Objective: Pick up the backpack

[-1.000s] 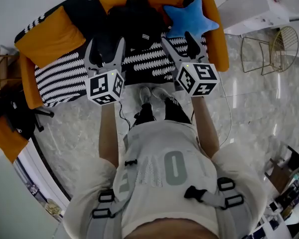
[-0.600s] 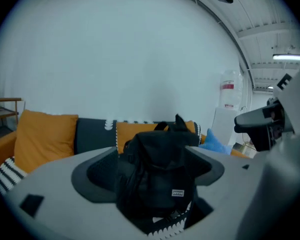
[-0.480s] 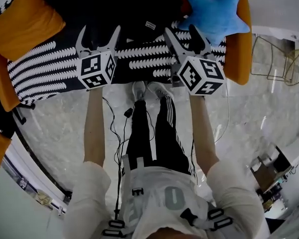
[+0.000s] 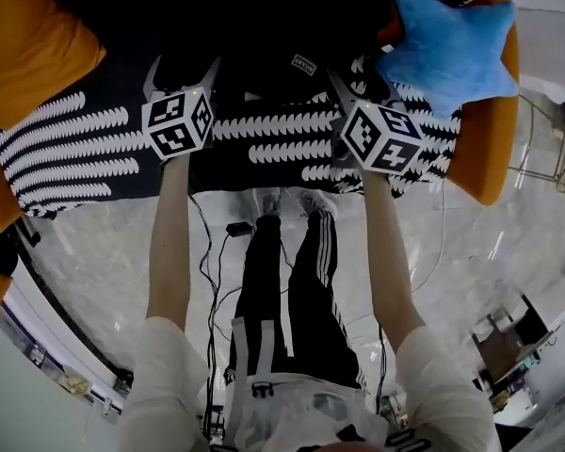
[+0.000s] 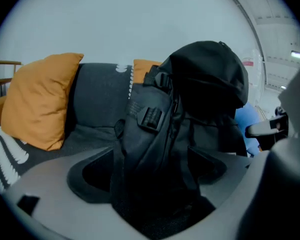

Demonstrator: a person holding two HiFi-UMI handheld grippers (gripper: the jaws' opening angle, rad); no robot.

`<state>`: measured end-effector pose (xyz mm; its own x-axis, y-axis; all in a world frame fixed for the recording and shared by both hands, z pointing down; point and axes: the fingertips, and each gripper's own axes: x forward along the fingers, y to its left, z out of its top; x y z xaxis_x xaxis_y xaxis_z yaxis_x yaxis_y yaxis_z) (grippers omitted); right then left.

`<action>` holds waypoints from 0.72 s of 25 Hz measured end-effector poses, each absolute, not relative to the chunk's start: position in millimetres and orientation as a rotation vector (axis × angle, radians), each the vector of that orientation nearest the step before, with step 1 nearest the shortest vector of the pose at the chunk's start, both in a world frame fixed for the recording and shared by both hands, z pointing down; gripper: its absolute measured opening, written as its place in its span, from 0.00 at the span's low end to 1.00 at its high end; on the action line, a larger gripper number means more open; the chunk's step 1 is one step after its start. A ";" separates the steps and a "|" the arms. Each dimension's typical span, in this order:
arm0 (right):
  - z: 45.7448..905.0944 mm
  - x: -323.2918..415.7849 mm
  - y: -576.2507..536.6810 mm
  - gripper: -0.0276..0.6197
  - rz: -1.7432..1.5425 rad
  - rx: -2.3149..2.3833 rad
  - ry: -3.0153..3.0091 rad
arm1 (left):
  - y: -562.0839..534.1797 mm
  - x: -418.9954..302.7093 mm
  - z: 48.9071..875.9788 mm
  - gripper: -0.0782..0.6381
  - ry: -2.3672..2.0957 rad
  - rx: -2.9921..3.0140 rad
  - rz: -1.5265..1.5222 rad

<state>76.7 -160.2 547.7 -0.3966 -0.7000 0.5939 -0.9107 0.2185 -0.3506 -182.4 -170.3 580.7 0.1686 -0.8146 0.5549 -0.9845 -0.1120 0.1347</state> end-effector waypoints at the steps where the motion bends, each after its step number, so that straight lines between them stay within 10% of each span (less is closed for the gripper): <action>1: 558.8 78.7 -160.0 0.56 0.973 1.502 -2.175 | -171.3 -182.4 591.5 0.73 -1.689 1.963 0.471; 11: 607.8 71.5 -156.4 0.46 1.064 1.428 -2.128 | -178.0 -171.9 632.7 0.72 -1.535 1.937 0.483; 18: 606.1 64.9 -163.7 0.16 1.083 1.336 -2.169 | -177.8 -165.6 628.3 0.50 -1.488 1.910 0.465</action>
